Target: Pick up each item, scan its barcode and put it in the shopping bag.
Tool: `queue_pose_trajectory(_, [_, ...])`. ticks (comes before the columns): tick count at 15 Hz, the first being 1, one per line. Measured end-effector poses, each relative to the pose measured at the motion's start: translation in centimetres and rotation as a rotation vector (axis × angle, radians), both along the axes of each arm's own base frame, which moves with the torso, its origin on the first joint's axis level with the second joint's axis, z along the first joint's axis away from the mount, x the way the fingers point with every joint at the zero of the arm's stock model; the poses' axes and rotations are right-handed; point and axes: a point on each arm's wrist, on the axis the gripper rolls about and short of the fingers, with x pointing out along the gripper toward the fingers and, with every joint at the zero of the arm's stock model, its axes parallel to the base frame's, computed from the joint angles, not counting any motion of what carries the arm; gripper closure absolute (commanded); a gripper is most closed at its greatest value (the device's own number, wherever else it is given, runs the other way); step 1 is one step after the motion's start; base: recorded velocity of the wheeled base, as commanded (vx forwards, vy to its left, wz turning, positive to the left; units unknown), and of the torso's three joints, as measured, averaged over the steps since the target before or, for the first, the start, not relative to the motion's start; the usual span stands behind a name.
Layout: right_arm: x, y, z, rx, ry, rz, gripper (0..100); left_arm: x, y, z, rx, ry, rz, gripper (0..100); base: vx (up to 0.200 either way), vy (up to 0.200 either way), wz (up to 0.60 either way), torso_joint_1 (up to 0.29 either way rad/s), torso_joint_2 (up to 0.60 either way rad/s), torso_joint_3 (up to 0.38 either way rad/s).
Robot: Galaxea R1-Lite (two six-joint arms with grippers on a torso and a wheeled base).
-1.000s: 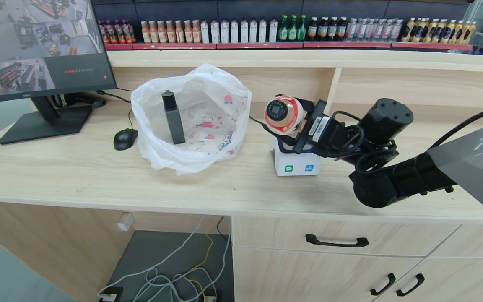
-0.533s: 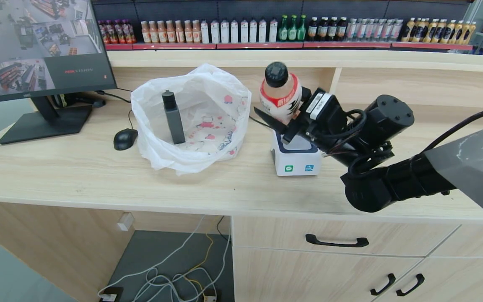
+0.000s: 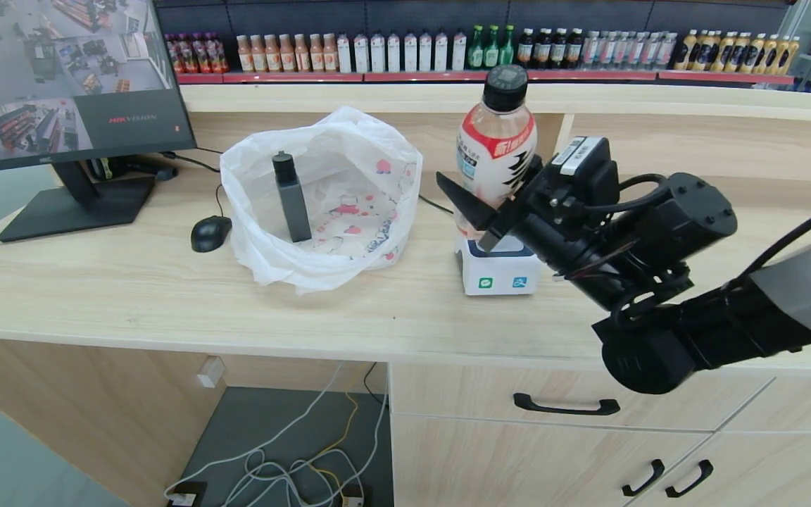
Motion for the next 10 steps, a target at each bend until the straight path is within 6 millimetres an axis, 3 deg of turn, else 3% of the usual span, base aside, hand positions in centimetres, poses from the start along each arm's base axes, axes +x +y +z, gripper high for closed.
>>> queue_pose_trajectory(6, [-3.6,-4.1,1.1,0.123,0.192,0.009,100,0.0,0.0,0.0,0.002,0.0,-0.001,0,0.0,0.0,0.0,0.0,0.0,0.0])
queue_pose_trajectory(10, [-4.9,-5.9,1.1,0.302,0.32,-0.115,100,0.0,0.0,0.0,0.001,0.0,-0.001,0,0.0,0.0,0.0,0.0,0.0,0.0])
